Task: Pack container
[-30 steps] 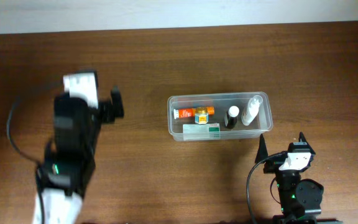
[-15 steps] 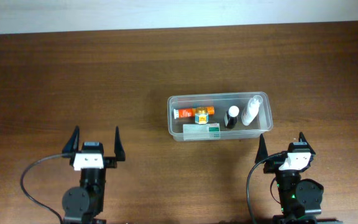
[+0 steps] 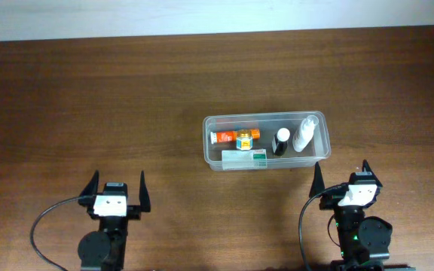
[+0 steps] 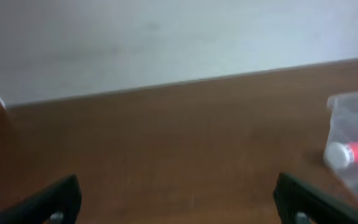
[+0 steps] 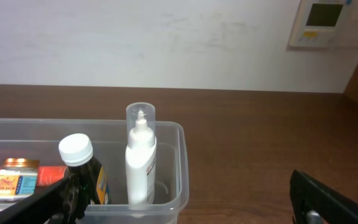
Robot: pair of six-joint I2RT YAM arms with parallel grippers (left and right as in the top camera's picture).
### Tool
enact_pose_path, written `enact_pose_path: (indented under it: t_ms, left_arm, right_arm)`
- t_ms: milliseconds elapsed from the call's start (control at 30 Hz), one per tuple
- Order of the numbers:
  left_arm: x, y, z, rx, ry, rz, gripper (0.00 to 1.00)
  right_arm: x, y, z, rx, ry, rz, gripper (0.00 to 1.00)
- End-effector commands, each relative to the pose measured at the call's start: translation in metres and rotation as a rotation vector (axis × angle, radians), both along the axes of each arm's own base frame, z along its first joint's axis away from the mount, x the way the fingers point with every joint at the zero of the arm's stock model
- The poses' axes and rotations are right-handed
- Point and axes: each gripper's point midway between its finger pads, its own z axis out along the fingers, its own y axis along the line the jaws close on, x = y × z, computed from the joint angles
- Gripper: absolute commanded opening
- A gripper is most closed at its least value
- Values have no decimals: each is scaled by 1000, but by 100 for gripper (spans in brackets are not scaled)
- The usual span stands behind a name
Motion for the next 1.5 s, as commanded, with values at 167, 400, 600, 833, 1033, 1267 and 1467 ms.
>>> enact_pose_path:
  t_ms: [167, 400, 600, 833, 1033, 1267, 1467]
  left_arm:
    - [-2, 9, 2, 12, -14, 21, 99]
    - [-2, 11, 3, 12, -14, 33, 99]
    - [-2, 11, 3, 12, -14, 33, 99]
    - [-2, 11, 3, 12, -14, 33, 99]
    - [-2, 11, 3, 12, -14, 33, 99]
    - [-2, 11, 3, 12, -14, 34, 99]
    - [-2, 11, 3, 12, -14, 33, 99]
  right_arm:
    - [0, 2, -3, -3, 4, 9, 98]
    - [0, 2, -3, -3, 4, 9, 99]
    - [0, 2, -3, -3, 4, 9, 98]
    - [0, 2, -3, -3, 4, 9, 98]
    - [0, 2, -3, -3, 4, 9, 98]
    - [0, 2, -3, -3, 4, 9, 98]
    - [0, 2, -3, -3, 4, 9, 98]
